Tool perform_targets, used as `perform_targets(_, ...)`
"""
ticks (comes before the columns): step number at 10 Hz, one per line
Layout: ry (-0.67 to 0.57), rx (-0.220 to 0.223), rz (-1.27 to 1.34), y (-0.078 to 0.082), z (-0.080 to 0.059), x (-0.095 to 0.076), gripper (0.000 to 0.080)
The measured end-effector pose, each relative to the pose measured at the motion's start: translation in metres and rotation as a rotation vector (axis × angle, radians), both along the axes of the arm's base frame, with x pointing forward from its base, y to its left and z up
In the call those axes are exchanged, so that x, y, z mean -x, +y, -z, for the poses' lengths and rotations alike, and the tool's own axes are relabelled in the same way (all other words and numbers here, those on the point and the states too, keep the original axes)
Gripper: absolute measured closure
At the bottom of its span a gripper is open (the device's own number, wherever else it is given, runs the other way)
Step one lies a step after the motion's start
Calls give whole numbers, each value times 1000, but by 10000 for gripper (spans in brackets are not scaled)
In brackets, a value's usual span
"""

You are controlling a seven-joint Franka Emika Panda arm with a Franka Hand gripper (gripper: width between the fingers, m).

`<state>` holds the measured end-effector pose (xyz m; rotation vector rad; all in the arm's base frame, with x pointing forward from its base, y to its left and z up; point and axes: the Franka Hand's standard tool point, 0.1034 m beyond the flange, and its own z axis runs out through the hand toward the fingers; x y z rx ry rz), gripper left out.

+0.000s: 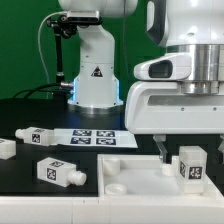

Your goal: Assemble one leg

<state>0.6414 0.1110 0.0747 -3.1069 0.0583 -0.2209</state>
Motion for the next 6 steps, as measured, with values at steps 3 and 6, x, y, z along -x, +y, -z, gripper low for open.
perform_targets(3, 4, -24, 150, 0, 0, 0, 516)
perform_targets(6, 10, -55, 368, -1, 0, 0, 515)
